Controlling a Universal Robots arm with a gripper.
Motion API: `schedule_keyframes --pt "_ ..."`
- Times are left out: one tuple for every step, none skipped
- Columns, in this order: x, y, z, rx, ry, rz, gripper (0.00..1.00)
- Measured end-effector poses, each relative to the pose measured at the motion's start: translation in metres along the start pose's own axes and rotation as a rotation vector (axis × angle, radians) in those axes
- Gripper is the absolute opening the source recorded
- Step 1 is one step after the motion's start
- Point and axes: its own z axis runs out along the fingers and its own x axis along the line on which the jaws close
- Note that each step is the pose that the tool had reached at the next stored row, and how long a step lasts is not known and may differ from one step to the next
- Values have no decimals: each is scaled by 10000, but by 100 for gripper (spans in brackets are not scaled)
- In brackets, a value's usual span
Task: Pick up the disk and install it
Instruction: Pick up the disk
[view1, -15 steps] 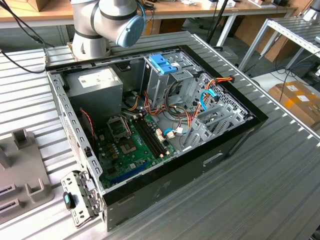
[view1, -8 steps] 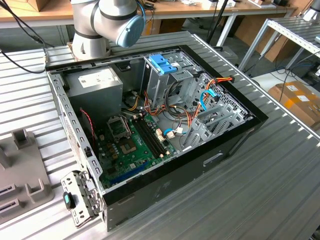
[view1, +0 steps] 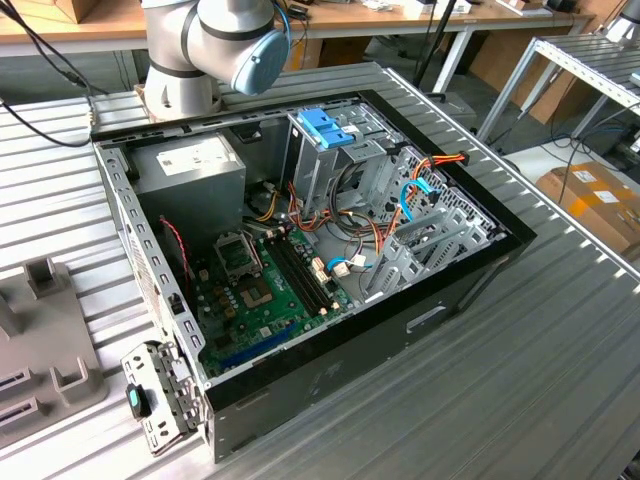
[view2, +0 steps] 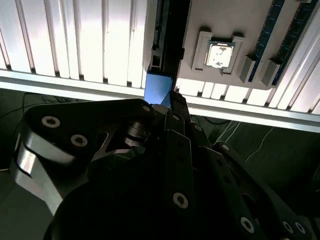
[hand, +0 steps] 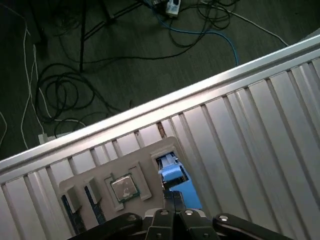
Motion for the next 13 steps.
schedule_keyframes --pt "-1 0 0 2 7 -177 11" --pt "-1 0 0 3 15 -346 11" --pt "-1 0 0 5 21 -496 11" --pt "-1 0 0 7 26 -630 11" --pt "-1 1 0 9 31 -771 11" --pt "-1 0 -1 12 41 -993 11" --pt "-1 0 0 18 50 -1248 11" --pt "-1 1 0 23 55 -1418 11" --pt "-2 1 0 28 60 -1552 11" --pt "-2 0 0 36 63 -1689 11" --pt "-2 0 0 48 67 -1866 11" --pt "-2 0 -1 77 70 -2106 11" --pt "-2 1 0 102 67 -2212 11"
